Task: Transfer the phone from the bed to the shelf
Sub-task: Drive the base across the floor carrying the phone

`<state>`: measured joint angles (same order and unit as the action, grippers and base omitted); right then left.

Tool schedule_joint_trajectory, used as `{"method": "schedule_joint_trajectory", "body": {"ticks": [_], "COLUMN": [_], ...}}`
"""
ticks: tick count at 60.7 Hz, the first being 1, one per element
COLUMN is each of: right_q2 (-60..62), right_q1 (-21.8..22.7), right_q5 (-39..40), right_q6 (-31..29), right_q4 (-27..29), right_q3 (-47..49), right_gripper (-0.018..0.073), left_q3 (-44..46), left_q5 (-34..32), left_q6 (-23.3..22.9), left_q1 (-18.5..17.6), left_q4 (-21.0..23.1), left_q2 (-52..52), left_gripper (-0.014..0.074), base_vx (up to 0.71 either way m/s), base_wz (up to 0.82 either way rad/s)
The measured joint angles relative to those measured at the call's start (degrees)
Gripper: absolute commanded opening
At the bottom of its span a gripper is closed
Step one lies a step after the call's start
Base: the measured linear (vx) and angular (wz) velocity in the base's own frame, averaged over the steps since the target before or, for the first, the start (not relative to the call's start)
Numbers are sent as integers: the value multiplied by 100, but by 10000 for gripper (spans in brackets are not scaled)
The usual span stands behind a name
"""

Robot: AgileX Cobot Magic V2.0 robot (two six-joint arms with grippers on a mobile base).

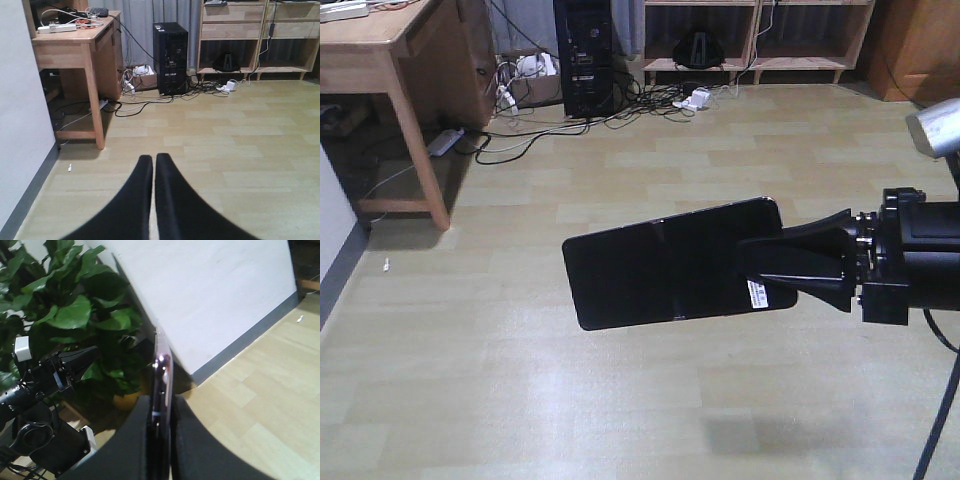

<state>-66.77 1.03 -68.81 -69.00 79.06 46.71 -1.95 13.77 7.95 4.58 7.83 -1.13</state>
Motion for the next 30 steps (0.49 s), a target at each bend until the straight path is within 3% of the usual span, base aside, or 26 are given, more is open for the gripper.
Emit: {"method": "schedule_joint_trajectory", "body": {"ticks": [30], "right_q2": [0], "right_q1": [0], "right_q5": [-5], "right_q6": [0], "right_q4": [0], "right_q3": [0], "right_gripper": [-4], "left_q3": [0], "left_q5": [0], "left_q6": [0], "left_q1": [0], "left_q4": [0], "left_q2": [0], "left_gripper": [1], "base_vx": [33], "base_wz": [-3]}}
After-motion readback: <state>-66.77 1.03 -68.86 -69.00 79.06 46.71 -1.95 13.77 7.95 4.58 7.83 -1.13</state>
